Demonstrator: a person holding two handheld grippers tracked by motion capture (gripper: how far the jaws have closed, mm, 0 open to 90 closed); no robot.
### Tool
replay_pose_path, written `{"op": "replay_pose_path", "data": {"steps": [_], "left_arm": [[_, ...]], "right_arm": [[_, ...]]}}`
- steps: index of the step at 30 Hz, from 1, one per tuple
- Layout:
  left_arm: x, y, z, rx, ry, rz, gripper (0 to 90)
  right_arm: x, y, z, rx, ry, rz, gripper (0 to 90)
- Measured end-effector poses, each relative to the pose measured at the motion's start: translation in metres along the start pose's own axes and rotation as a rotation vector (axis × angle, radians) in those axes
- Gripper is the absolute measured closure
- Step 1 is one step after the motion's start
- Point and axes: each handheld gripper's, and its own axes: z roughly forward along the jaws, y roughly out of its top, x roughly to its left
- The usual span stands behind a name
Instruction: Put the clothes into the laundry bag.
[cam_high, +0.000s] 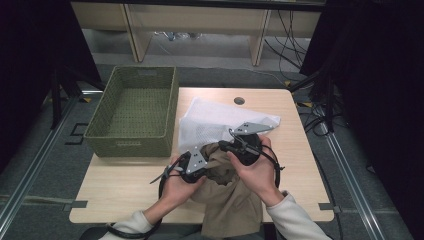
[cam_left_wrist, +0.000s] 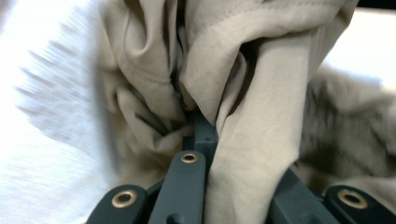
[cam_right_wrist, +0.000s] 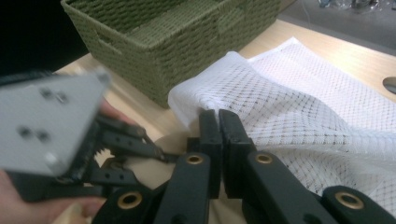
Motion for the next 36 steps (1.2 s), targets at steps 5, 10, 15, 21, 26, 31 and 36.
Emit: {"op": "replay_pose_path", "data": {"steps": [5, 10, 15, 21, 26, 31, 36], "left_arm": [[0.008, 0.018, -0.013, -0.096, 0.061, -0.037, 87.9], [0.006, 0.036, -0.03, -0.174, 0.104, -0.04, 87.9], [0.004, 0.037, -0.028, -0.147, 0.124, -0.042, 87.7], [0.006, 0.027, 0.005, -0.066, 0.151, -0.017, 85.6], [0.009, 0.015, 0.039, 0.022, 0.17, 0.017, 83.7], [0.01, 0.012, 0.055, 0.032, 0.176, 0.005, 81.5], [0.016, 0.009, 0.054, 0.028, 0.152, 0.023, 72.3]], "right_arm": [[0.005, 0.004, -0.008, -0.032, 0.002, 0.003, 90.0], [0.007, 0.009, -0.014, -0.076, 0.004, -0.016, 90.0], [0.008, 0.009, -0.015, -0.081, -0.001, -0.016, 90.0], [0.004, 0.006, -0.005, -0.049, -0.002, -0.015, 90.0], [-0.006, -0.002, 0.008, 0.0, -0.008, 0.022, 90.0], [-0.014, -0.007, 0.015, 0.035, -0.03, 0.051, 90.0], [-0.019, -0.009, 0.017, 0.035, -0.025, 0.061, 90.0]]}}
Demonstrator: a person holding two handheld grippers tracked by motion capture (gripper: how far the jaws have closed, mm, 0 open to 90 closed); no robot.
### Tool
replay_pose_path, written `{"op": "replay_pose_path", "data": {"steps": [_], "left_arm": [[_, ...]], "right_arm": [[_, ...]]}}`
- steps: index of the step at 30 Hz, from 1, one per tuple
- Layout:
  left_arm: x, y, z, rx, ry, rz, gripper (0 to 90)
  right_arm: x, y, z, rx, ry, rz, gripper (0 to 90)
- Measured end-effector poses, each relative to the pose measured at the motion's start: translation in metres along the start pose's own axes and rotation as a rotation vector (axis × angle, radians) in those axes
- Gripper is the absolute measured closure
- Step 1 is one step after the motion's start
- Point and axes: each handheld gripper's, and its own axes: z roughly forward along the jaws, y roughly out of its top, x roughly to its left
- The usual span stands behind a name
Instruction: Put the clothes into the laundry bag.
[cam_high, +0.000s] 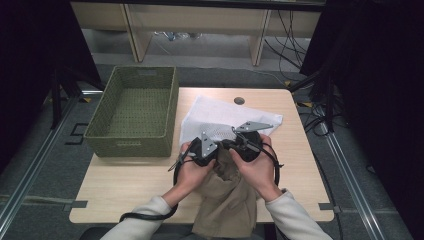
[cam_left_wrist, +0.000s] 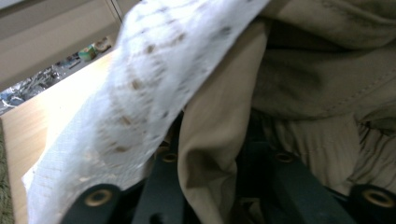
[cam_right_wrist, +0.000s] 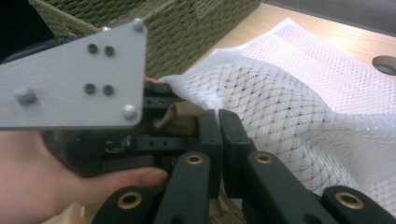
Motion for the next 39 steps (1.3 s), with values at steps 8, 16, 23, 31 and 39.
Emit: {"op": "replay_pose_path", "data": {"steps": [8, 16, 23, 31, 39], "left_arm": [[0.009, -0.005, -0.04, -0.041, -0.067, -0.055, 40.6], [0.004, -0.011, -0.085, -0.089, -0.105, -0.034, 35.1], [-0.015, -0.016, -0.093, -0.074, -0.183, 0.037, 31.9], [-0.038, -0.032, -0.069, 0.07, -0.309, 0.169, 25.4], [-0.037, -0.045, -0.058, 0.149, -0.304, 0.264, 34.4]], "right_arm": [[-0.004, 0.0, -0.001, 0.003, -0.013, 0.006, 90.0], [-0.005, 0.002, -0.004, -0.003, -0.02, 0.015, 90.0], [-0.006, 0.002, -0.002, -0.008, -0.017, -0.012, 90.0], [-0.002, 0.001, -0.003, 0.012, -0.02, 0.014, 90.0], [-0.003, 0.001, -0.002, 0.007, -0.02, 0.003, 90.0]]}}
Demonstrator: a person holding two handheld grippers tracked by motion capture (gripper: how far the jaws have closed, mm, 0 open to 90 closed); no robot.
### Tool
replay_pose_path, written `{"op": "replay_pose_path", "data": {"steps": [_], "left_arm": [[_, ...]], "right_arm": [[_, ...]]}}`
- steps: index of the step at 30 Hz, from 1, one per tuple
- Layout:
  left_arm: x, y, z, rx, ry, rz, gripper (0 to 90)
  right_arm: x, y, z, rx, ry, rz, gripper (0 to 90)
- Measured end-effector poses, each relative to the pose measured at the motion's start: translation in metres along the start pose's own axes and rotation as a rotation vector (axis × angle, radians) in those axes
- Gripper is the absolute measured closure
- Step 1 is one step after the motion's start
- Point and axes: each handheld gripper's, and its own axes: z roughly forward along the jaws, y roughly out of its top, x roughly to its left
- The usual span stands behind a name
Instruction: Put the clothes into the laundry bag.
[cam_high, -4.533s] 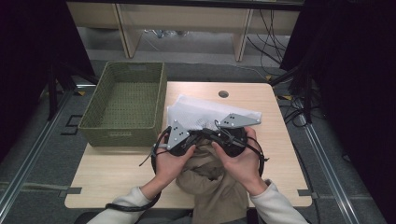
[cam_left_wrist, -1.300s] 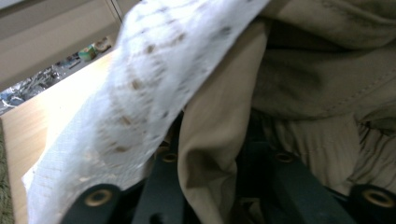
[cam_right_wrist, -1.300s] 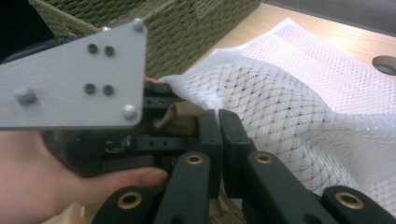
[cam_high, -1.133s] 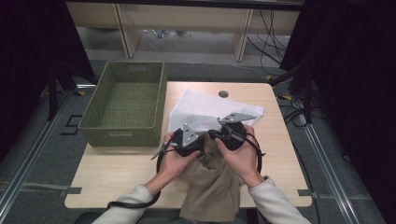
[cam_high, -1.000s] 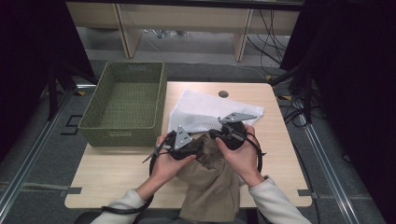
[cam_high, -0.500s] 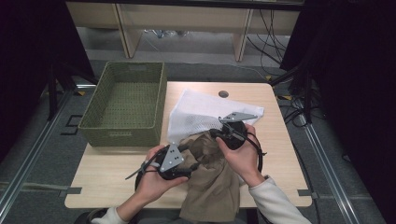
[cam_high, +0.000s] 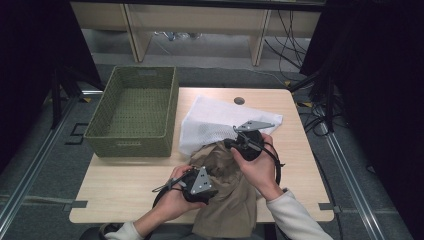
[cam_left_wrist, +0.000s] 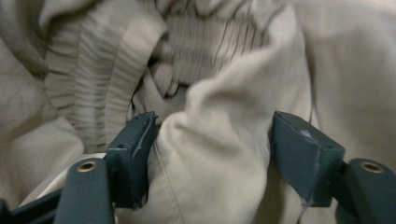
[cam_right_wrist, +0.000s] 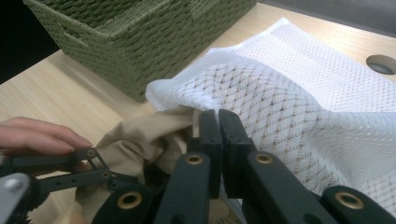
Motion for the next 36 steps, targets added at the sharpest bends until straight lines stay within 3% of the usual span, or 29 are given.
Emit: {"op": "replay_pose_path", "data": {"steps": [3, 4, 5, 8, 12, 15, 20, 22, 25, 26, 30, 32, 36], "left_arm": [[0.001, -0.002, 0.002, 0.035, 0.009, 0.035, 37.7], [0.001, -0.003, 0.003, 0.046, 0.029, 0.061, 39.0], [0.001, -0.003, 0.005, 0.047, 0.018, 0.064, 40.9], [0.003, -0.003, 0.007, 0.071, 0.026, 0.081, 49.3], [0.006, -0.003, 0.007, 0.086, 0.013, 0.065, 66.1], [0.009, -0.002, 0.007, 0.077, 0.005, 0.026, 80.3], [0.014, 0.004, 0.0, 0.0, 0.045, -0.029, 83.4], [0.019, 0.011, -0.008, -0.072, 0.074, -0.073, 83.6], [0.028, 0.024, -0.02, -0.158, 0.129, -0.106, 83.7], [0.03, 0.028, -0.024, -0.182, 0.139, -0.116, 83.8], [0.035, 0.046, -0.041, -0.266, 0.191, -0.132, 84.0], [0.037, 0.053, -0.049, -0.291, 0.208, -0.139, 83.9], [0.039, 0.064, -0.063, -0.314, 0.245, -0.138, 83.8]], "right_arm": [[0.0, 0.0, 0.001, -0.002, 0.013, -0.001, 90.0], [0.0, 0.0, 0.001, 0.002, 0.004, -0.003, 90.0], [-0.001, 0.0, 0.002, -0.003, 0.013, -0.024, 90.0], [0.0, 0.0, 0.002, 0.002, 0.012, -0.021, 90.0], [0.002, 0.0, 0.001, 0.009, 0.006, -0.019, 90.0], [0.003, 0.0, 0.002, 0.0, 0.021, -0.009, 90.0], [0.007, 0.002, -0.001, -0.001, 0.022, -0.024, 90.0], [0.009, 0.003, -0.003, -0.021, 0.035, -0.05, 90.0], [0.017, 0.006, -0.008, -0.029, 0.051, -0.028, 90.0], [0.018, 0.008, -0.01, -0.042, 0.052, -0.052, 90.0], [0.028, 0.012, -0.021, -0.08, 0.088, -0.047, 90.0], [0.031, 0.015, -0.026, -0.114, 0.111, -0.057, 90.0], [0.036, 0.022, -0.038, -0.157, 0.111, -0.068, 90.0]]}}
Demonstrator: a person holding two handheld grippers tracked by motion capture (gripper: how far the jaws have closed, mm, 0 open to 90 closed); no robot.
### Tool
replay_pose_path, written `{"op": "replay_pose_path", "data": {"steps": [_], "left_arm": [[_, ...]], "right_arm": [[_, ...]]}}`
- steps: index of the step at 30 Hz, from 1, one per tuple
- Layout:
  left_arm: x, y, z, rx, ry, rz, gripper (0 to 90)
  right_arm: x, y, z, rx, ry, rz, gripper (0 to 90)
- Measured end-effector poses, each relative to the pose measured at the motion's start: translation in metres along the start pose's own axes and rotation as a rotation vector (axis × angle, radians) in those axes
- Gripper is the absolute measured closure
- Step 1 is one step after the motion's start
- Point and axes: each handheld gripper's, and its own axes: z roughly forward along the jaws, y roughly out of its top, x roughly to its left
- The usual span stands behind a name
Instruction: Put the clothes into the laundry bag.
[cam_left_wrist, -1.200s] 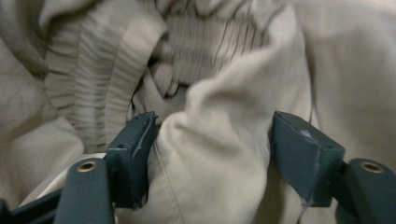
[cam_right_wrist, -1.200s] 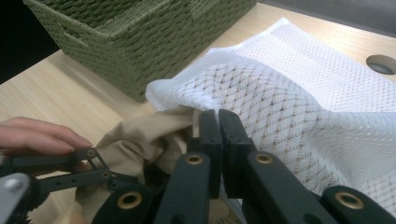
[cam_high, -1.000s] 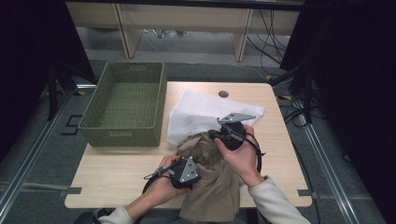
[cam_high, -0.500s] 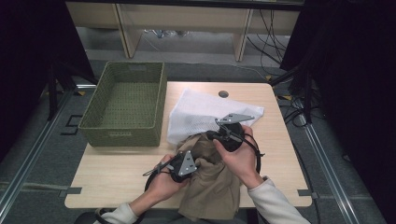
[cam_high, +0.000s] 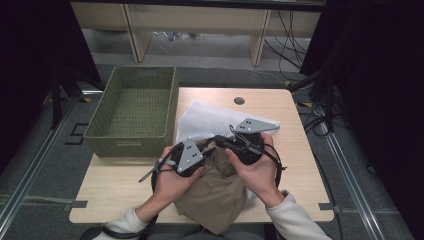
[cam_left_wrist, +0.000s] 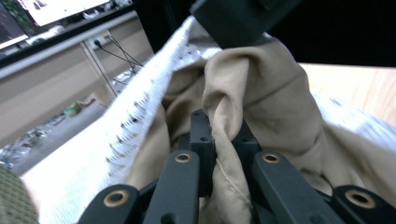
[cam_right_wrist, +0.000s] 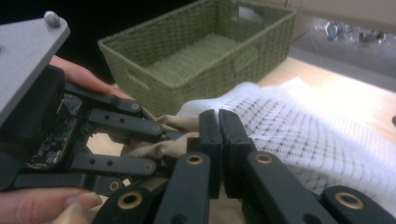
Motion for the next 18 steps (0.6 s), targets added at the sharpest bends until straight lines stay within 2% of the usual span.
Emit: {"op": "replay_pose_path", "data": {"steps": [1, 3, 4, 6, 7, 9, 10, 11, 14, 15, 16, 18], "left_arm": [[0.0, 0.002, 0.0, 0.008, -0.001, 0.002, 83.7], [0.0, 0.002, 0.005, 0.032, -0.016, 0.008, 83.2], [0.001, -0.001, 0.01, 0.042, -0.01, 0.009, 82.9], [0.004, -0.01, 0.023, 0.07, -0.005, -0.019, 82.3], [0.006, -0.014, 0.029, 0.081, -0.005, -0.016, 82.1], [0.01, -0.028, 0.046, 0.118, 0.012, -0.024, 81.5], [0.01, -0.033, 0.053, 0.118, 0.015, -0.055, 81.5], [0.011, -0.036, 0.057, 0.124, 0.019, -0.053, 81.4], [0.011, -0.037, 0.06, 0.111, 0.033, -0.067, 81.2], [0.011, -0.036, 0.06, 0.111, 0.034, -0.065, 81.2], [0.011, -0.035, 0.059, 0.1, 0.046, -0.067, 81.3], [0.012, -0.032, 0.056, 0.092, 0.051, -0.068, 82.0]], "right_arm": [[0.0, 0.002, -0.002, -0.007, -0.002, -0.02, 90.0], [0.001, 0.003, -0.003, -0.013, -0.006, -0.026, 90.0], [0.002, 0.002, -0.002, -0.009, 0.008, -0.013, 90.0], [0.003, 0.001, 0.001, 0.002, 0.01, 0.001, 90.0], [0.002, 0.0, 0.002, 0.005, 0.012, -0.012, 90.0], [0.002, -0.002, 0.005, 0.007, 0.006, -0.001, 90.0], [0.001, -0.003, 0.007, 0.023, 0.013, -0.01, 90.0], [0.001, -0.004, 0.009, 0.033, 0.008, 0.009, 90.0], [-0.002, -0.008, 0.014, 0.041, 0.017, 0.011, 90.0], [-0.002, -0.008, 0.014, 0.047, 0.022, 0.029, 90.0], [-0.004, -0.007, 0.015, 0.037, 0.018, 0.011, 90.0], [-0.004, -0.007, 0.013, 0.044, 0.002, 0.016, 90.0]]}}
